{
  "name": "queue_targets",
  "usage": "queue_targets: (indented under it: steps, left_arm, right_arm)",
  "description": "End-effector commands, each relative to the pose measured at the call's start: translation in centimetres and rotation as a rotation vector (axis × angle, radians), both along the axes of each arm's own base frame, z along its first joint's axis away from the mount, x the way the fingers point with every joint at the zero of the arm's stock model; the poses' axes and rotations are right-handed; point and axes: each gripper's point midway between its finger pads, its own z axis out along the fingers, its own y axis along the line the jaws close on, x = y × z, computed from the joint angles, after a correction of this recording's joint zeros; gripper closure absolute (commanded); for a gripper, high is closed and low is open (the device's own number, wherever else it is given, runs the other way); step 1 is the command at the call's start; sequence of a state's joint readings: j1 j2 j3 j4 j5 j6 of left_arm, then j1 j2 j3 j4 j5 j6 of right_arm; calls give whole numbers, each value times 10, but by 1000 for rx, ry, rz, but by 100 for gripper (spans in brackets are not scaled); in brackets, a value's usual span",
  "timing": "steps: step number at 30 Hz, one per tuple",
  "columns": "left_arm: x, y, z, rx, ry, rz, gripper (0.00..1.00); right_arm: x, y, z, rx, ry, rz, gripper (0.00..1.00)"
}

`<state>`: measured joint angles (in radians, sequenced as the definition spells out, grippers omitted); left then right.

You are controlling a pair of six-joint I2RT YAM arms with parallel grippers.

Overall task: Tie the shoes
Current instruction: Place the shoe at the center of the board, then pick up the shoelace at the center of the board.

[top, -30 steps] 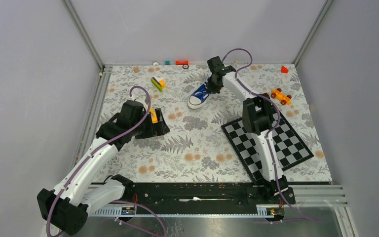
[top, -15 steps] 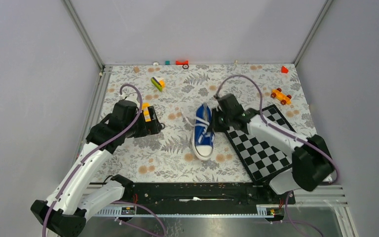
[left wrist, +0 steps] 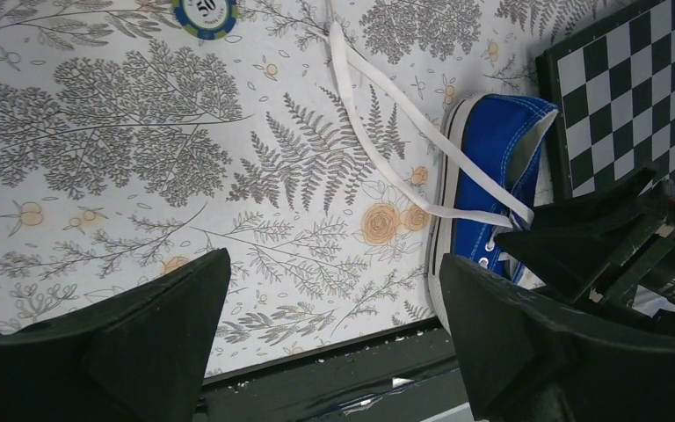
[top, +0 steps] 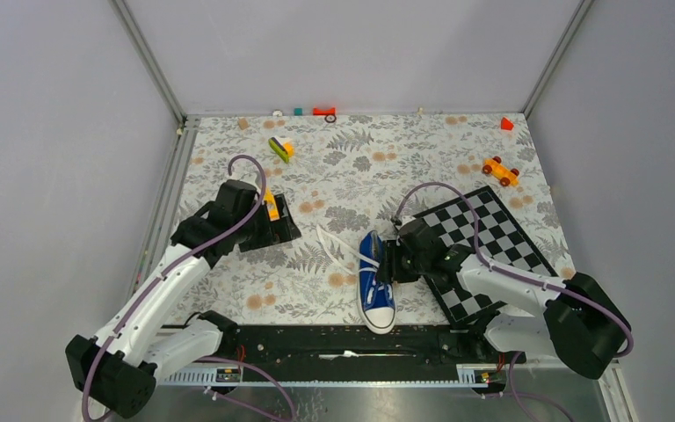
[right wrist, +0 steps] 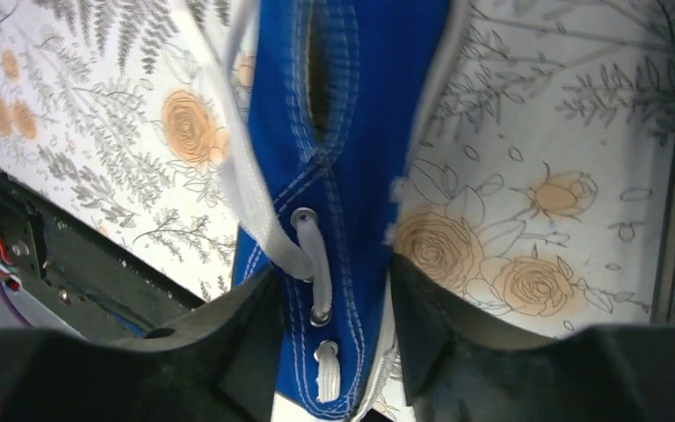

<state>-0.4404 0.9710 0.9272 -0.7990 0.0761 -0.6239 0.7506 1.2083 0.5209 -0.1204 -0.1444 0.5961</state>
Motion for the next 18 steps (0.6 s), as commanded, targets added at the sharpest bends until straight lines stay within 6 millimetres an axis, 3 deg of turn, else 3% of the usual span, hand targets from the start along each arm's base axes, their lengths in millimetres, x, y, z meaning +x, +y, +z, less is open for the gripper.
queue_targets:
  steps: [1, 4, 8, 14, 18]
  left_arm:
    - [5, -15, 9, -78, -36, -16, 1]
    - [3, -8, 6, -70, -40, 29, 1]
    - [0, 9, 2, -38, -27, 126, 1]
    - [-1, 24, 18, -128, -25, 181, 1]
    - [-7, 35, 12, -108, 15, 228, 1]
  right_arm:
    - [24, 17, 48, 53, -159, 17, 38]
    - [34, 1, 64, -54, -254, 17, 27]
    - [40, -8, 82, -156, -353, 50, 26]
    - [35, 25, 87, -303, -414, 268, 47]
    - [43, 63, 81, -300, -417, 332, 47]
